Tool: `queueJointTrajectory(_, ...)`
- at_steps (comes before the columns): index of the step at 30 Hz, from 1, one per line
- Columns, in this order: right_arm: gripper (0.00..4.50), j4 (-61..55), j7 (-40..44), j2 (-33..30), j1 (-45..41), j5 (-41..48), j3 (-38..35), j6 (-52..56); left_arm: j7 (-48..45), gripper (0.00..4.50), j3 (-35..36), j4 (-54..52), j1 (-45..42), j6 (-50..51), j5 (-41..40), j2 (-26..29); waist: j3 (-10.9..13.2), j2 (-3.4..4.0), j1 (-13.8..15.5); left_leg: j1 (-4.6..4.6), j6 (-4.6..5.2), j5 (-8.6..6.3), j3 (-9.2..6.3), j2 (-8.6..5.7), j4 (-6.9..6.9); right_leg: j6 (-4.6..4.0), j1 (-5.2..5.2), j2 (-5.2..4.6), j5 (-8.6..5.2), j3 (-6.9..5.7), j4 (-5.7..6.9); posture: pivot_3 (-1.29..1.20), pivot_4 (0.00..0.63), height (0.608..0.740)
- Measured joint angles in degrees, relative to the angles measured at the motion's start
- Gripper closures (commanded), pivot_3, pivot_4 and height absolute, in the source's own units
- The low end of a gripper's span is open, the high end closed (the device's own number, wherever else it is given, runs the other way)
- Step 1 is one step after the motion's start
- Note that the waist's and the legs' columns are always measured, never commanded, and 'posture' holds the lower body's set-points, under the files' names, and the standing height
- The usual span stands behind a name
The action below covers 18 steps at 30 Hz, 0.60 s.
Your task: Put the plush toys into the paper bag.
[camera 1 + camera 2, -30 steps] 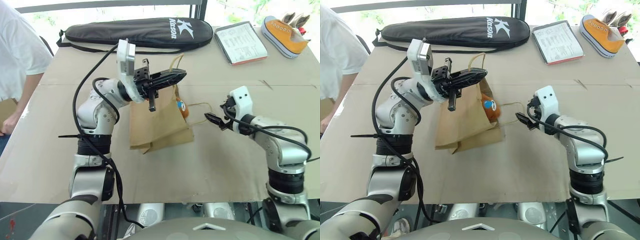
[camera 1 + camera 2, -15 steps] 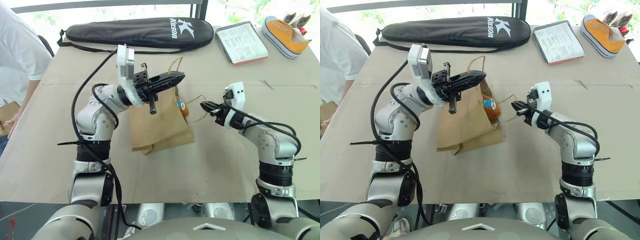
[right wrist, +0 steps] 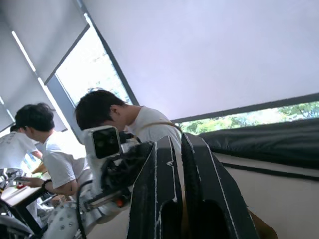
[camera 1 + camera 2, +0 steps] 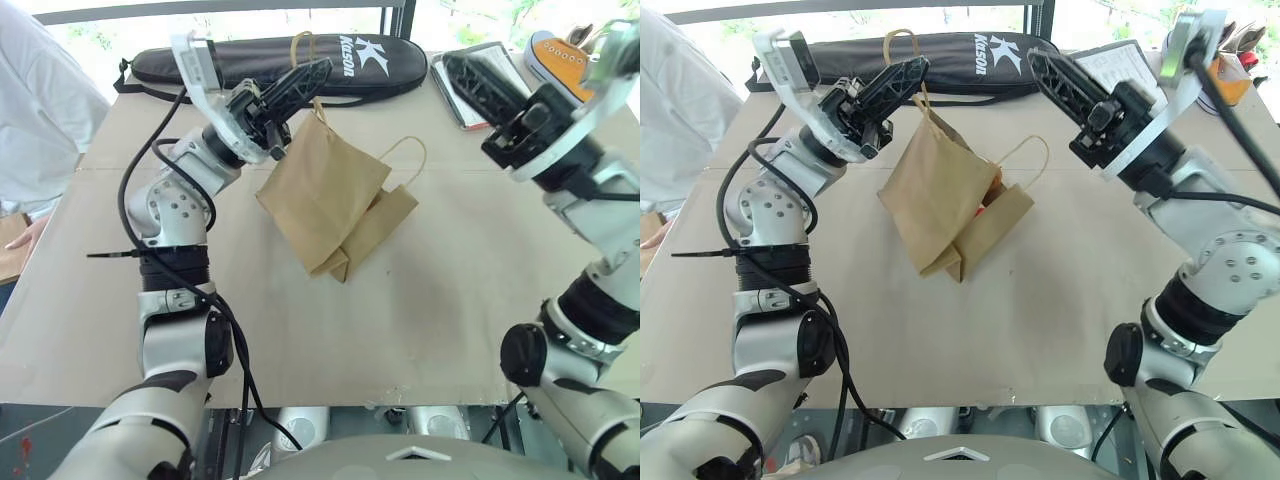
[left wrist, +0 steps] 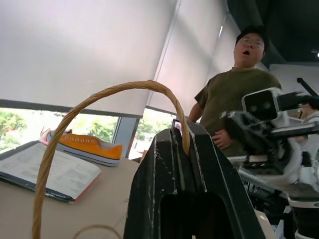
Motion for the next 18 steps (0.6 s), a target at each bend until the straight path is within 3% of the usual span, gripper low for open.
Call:
queueJointTrajectory(5,4.47,1.6,-3.4,-8.9,10.0,-6.6,7.6,0.2,-4.7,4.5,-1.2,4.0,0.3,-2.7,2.9,0.1,0.0,-0.02,0.0,-0.06,0.04,-0.02,0.11,-0.06,0.0,0.0,-0.01,-0.02,0.0,0.12,-0.03,0.0,0.15,0.74)
queueJointTrajectory(9,2.67,6.7,-1.5,-14.3,14.2,-13.6,12.5,-1.1,-6.2,4.5,-1.9,2.4,2.8,-2.7,3.3,0.3,0.0,-0.01,-0.2,-0.02,0.12,-0.07,0.12,0.03,0.0,0.0,-0.02,0.01,0.0,0.19,-0.04,0.0,0.15,0.74)
queueJointTrajectory(12,1.01,12.4,-0.7,-14.4,15.0,-17.9,16.0,-1.9,-6.2,4.5,-1.8,0.7,4.7,-1.3,3.3,1.1,0.0,0.0,-0.3,0.0,0.14,-0.08,0.09,0.13,0.01,0.0,-0.03,0.09,0.0,0.18,-0.01,0.0,0.15,0.74)
queueJointTrajectory(13,0.78,12.5,-0.7,-14.4,15.0,-17.9,16.0,-1.9,-6.2,4.5,-1.8,0.6,4.7,-1.3,3.3,1.1,0.0,0.01,-0.2,-0.01,0.14,-0.08,0.09,0.13,0.01,0.0,-0.03,0.1,0.0,0.17,0.0,0.0,0.15,0.74)
queueJointTrajectory(14,0.27,15.4,0.0,-13.2,13.9,-19.1,17.2,-2.3,-6.2,4.5,-1.5,-1.1,5.7,-0.3,2.6,2.4,0.0,-0.02,-0.5,0.04,0.15,-0.09,0.14,0.15,0.01,0.0,-0.02,0.15,0.0,0.23,-0.03,0.0,0.15,0.74)
queueJointTrajectory(18,0.27,22.8,2.3,-11.1,12.3,-22.1,20.0,-3.7,-6.2,4.5,-0.2,-5.1,8.2,2.0,0.8,4.3,0.0,0.05,-0.3,0.0,0.19,-0.11,0.12,0.19,0.01,0.0,-0.03,0.11,0.0,0.21,-0.04,0.0,0.15,0.74)
